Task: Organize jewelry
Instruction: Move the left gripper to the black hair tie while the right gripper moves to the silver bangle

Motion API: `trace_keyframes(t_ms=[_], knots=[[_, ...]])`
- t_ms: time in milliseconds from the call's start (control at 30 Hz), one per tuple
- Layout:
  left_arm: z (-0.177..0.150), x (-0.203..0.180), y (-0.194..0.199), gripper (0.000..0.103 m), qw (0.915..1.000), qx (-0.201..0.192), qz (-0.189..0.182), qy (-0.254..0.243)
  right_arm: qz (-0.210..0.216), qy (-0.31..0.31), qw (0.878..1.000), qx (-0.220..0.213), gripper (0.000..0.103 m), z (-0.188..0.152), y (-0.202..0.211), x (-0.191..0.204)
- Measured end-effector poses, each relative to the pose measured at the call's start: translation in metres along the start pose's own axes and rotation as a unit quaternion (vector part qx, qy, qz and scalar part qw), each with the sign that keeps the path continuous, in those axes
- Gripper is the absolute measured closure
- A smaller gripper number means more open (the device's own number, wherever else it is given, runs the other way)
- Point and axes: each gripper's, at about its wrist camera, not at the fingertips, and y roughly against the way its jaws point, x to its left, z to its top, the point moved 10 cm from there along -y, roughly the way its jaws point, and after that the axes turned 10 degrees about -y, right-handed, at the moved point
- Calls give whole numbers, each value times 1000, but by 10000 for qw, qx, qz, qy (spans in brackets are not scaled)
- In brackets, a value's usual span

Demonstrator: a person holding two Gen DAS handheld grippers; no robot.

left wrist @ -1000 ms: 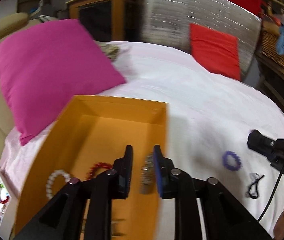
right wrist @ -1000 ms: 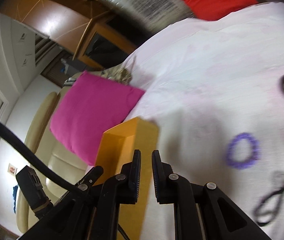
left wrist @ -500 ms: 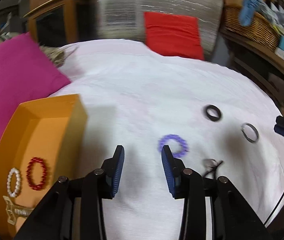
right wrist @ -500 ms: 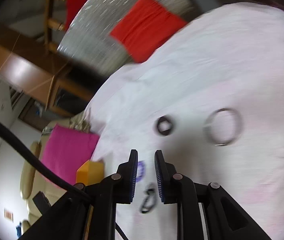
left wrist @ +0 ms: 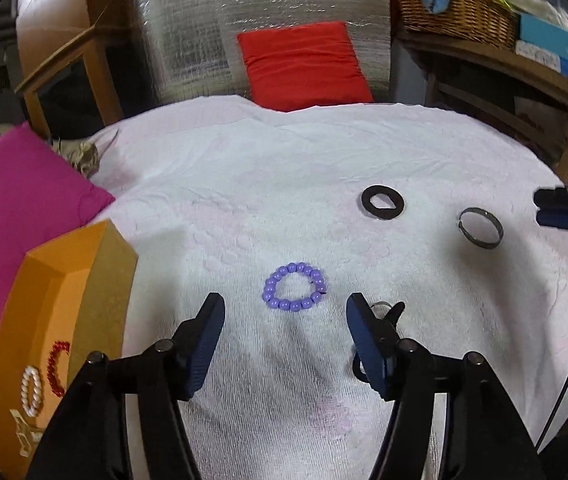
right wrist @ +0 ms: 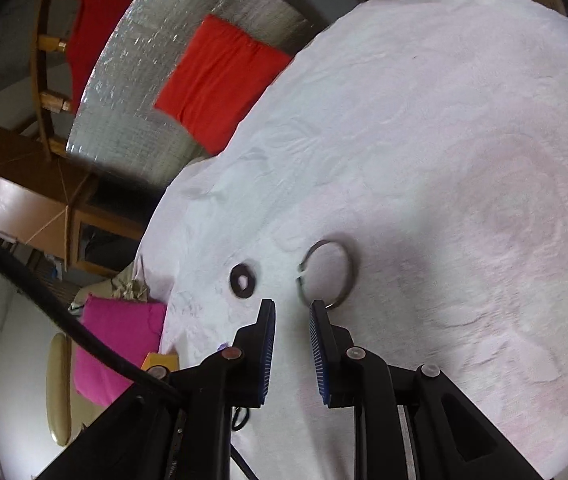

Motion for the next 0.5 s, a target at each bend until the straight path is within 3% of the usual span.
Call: trace_keyframes(t_ms=[100, 200, 500], knots=[[3, -3, 5, 35, 9998, -75, 84, -156, -39, 224, 9997, 135, 80, -13, -6, 12], [5, -2, 8, 33, 9996, -124, 122, -210, -150, 487, 9985, 198, 59, -29, -12, 20], [8, 2, 13, 33, 9993, -200, 182, -249, -429, 925, 9945, 226, 58, -46, -35, 24]])
